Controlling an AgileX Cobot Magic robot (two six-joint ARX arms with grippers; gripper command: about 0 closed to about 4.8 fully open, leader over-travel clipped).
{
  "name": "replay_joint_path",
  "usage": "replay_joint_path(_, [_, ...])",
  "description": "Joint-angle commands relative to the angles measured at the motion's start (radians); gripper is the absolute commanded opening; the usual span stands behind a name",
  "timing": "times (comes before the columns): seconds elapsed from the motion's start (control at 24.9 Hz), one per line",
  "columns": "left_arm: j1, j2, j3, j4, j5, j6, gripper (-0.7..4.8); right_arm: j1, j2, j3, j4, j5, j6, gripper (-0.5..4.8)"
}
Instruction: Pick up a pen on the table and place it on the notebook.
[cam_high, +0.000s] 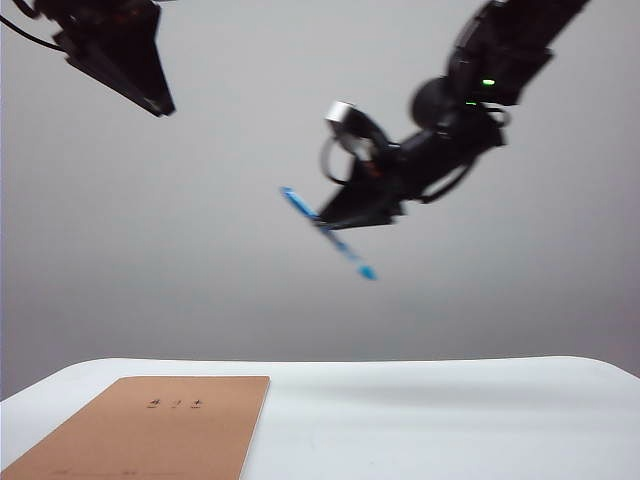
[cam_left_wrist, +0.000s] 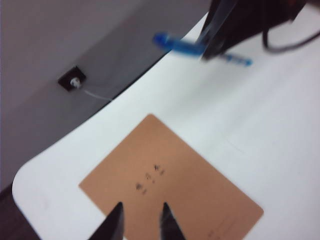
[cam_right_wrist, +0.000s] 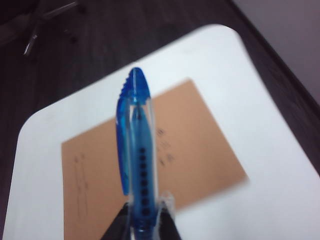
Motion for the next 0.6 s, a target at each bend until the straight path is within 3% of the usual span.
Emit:
replay_joint_path(0.04, [0.049,-0.059,0.003,-0.043,0.002,-0.01,0.94,0.077,-0.004,0.006,0.093,0.095,0.009,0.39])
replay_joint_path(0.28, [0.113,-0.166,0.002,-0.08,-0.058,-0.017,0.94,0.198,0.001,0.006,0.229,0.311,0.103,0.4])
replay_joint_path(0.6, [0.133,-0.267,0.002,-0.117,-0.061,0.002,0.94,0.291,0.08,0.024,0.261,0.469,0.237,0.4])
